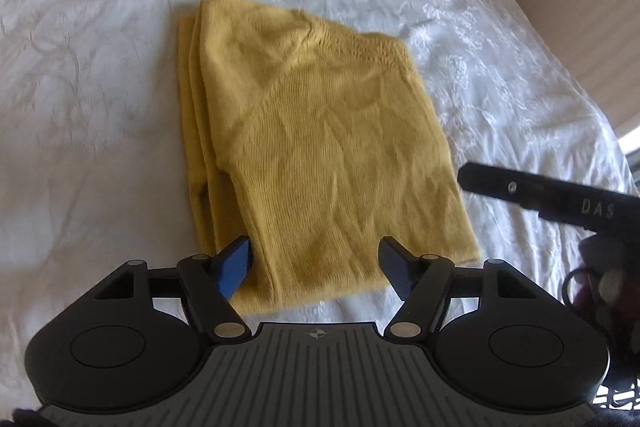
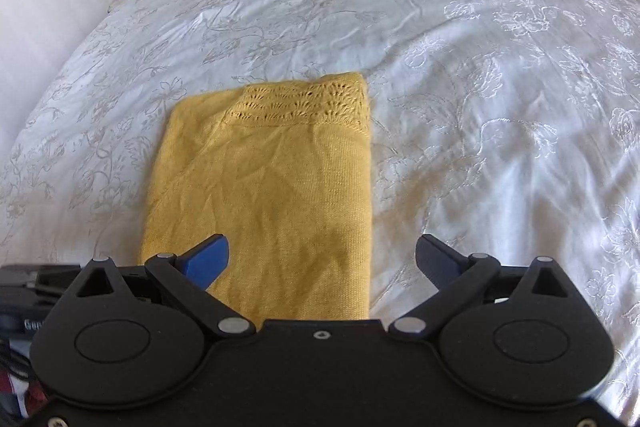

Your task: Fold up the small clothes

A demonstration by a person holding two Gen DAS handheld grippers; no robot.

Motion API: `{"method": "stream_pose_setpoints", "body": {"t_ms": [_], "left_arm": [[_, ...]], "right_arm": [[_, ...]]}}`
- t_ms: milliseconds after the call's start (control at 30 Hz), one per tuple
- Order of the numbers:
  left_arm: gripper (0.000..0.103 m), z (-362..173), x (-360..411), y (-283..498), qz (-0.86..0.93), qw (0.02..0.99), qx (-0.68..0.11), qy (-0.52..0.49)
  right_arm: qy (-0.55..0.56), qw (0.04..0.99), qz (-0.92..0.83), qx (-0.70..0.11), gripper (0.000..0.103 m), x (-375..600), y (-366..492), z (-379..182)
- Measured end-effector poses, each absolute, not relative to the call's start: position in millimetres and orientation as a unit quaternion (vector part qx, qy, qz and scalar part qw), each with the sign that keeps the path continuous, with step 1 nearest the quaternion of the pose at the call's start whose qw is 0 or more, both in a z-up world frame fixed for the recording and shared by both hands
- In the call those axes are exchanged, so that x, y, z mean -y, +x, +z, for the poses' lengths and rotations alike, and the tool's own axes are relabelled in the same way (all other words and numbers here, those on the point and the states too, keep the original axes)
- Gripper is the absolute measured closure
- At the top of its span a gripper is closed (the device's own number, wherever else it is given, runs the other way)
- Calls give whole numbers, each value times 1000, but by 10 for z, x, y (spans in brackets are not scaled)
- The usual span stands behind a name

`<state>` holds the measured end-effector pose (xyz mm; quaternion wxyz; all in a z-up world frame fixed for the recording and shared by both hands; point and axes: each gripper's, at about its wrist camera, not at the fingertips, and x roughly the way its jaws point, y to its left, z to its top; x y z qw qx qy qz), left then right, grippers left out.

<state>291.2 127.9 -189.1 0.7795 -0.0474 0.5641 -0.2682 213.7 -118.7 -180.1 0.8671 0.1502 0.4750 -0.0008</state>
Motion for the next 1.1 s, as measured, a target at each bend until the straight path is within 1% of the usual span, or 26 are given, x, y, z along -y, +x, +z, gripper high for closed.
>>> {"method": "stream_pose_setpoints", "body": {"t_ms": [100, 133, 167, 200, 233, 367, 400, 433, 467, 500, 567, 633, 700, 800, 833, 867, 900, 933, 967, 1033, 1067, 1100], "left_arm": [[37, -1958, -1321, 2916, -263, 776, -569, -72], [39, -1965, -1337, 2926, -263, 777, -566, -81], [43, -1957, -1339, 2924, -261, 782, -559, -84], [51, -1941, -1336, 2922, -259, 789, -551, -81], [56, -1922, -1323, 2918, -258, 794, -545, -77], [57, -1916, -1245, 2946, -238, 798, -552, -43], [68, -1934, -1244, 2949, -234, 797, -555, -43], [96, -1960, -1255, 2958, -237, 792, -560, -50], [99, -1990, -1270, 2974, -236, 785, -570, -59], [100, -2005, -1314, 2987, -226, 784, -574, -70], [100, -1950, -1394, 2978, -215, 790, -568, -79], [100, -1866, -1461, 2930, -199, 804, -557, -57], [100, -1926, -1542, 2900, -187, 805, -563, -35], [99, -2094, -1677, 2946, -180, 788, -585, -69], [94, -2095, -1678, 2970, -183, 784, -588, -74], [93, -2083, -1673, 2996, -185, 781, -592, -77], [88, -2065, -1680, 3013, -185, 777, -596, -82], [75, -2039, -1696, 3026, -181, 776, -598, -89], [72, -1993, -1716, 3034, -176, 779, -594, -94], [69, -1818, -1734, 3023, -163, 809, -559, -83], [65, -1740, -1720, 3034, -162, 822, -542, -74], [54, -1676, -1685, 3076, -163, 831, -527, -64]], "right_arm": [[154, 866, 3, -476, 3, 1178, 2113, -1801], [154, 866, 4, -476, 3, 1172, 2102, -1798], [155, 866, 6, -476, 3, 1166, 2091, -1797], [155, 865, 7, -477, 3, 1162, 2082, -1798], [156, 865, 8, -477, 3, 1158, 2072, -1800], [162, 862, 7, -480, 2, 1162, 2043, -1817], [164, 862, 6, -480, 2, 1167, 2038, -1819], [166, 861, 5, -480, 2, 1169, 2034, -1820], [167, 861, 5, -480, 2, 1176, 2032, -1820], [169, 861, 4, -480, 2, 1181, 2031, -1818], [170, 861, 4, -479, 2, 1190, 2031, -1809], [171, 861, 5, -478, 2, 1211, 2033, -1799], [179, 860, 9, -479, 2, 1242, 2047, -1808], [178, 857, 18, -483, 2, 1292, 2123, -1843], [178, 856, 21, -485, 2, 1316, 2161, -1852], [180, 856, 25, -484, 2, 1344, 2202, -1856], [184, 856, 28, -482, 2, 1383, 2256, -1854], [187, 857, 31, -478, 2, 1427, 2308, -1844], [189, 859, 32, -474, 2, 1475, 2374, -1831], [192, 862, 26, -468, 2, 1576, 2502, -1819], [192, 862, 24, -468, 1, 1621, 2573, -1830], [190, 861, 23, -470, 1, 1659, 2648, -1861]]}}
